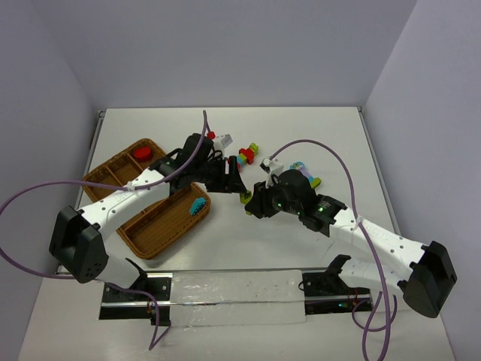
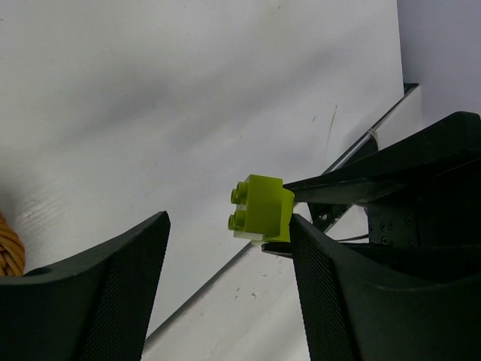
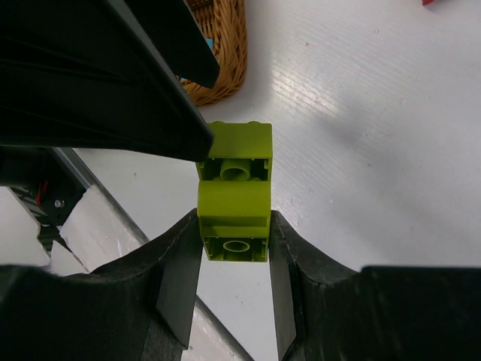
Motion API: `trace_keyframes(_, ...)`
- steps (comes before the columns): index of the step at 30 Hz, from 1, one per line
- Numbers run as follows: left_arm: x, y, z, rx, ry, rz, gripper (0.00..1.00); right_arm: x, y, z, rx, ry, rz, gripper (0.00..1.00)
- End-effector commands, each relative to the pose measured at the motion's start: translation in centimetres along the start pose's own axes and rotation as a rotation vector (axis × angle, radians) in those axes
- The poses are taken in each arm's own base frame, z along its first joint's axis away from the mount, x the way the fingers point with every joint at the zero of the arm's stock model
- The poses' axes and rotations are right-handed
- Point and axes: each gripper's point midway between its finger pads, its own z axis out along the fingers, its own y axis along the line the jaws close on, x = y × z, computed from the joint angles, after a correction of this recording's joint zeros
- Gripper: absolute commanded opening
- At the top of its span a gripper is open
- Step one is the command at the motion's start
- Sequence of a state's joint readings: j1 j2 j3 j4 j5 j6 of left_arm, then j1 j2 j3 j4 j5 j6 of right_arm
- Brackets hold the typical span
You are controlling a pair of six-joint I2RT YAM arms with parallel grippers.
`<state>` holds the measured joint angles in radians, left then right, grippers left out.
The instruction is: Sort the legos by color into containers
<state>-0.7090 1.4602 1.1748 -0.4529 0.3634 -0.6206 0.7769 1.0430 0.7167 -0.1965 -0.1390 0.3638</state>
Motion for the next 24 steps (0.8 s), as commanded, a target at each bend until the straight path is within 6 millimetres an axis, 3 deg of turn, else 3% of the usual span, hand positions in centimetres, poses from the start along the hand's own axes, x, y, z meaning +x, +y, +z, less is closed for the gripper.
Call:
trace_keyframes(1, -1.1, -2.2, 0.3, 0.085, -0.026, 0.046, 0.7, -2.3, 1.6, -0.9, -0.047, -0.062, -0.035, 0.02)
trace_keyframes(11, 0.6, -2.6, 1.7, 0.128, 0.033, 0.043, 0.7, -2.5, 1.7, -0.8, -0.051, -0.055, -0.036, 0.02)
trace_keyframes(16, 0.9, -2.9, 2.3, 0.132, 0.051, 0.051, 0.57, -2.2, 1.6, -0.5, -0.045, -0.043, -0.033, 0.02)
trace_keyframes(18, 1.0, -3.0, 2.4, 0.132, 0.053, 0.052, 0.44, -2.2, 1.5, -0.4, -0.042, -0.044, -0.033, 0.03)
trace_keyframes(19, 0.9, -3.0, 2.4, 0.131, 0.049, 0.055, 0.29, -2.1, 1.4, -0.3, -0.037, -0.043, -0.032, 0.03)
trace_keyframes(21, 0.8, -2.7, 2.4, 0.112, 0.049, 0.051, 0.09, -1.9, 1.1, -0.1, -0.024, -0.039, -0.027, 0.03)
trace_keyframes(23, 0.6, -2.6, 2.2, 0.091, 0.041, 0.049, 0.0, -1.6, 0.7, 0.1, -0.007, -0.032, -0.019, 0.03)
trace_keyframes(24, 0.4, -2.2, 2.2, 0.065, 0.031, 0.043, 0.0, -1.5, 0.4, 0.2, 0.004, -0.029, -0.015, 0.02)
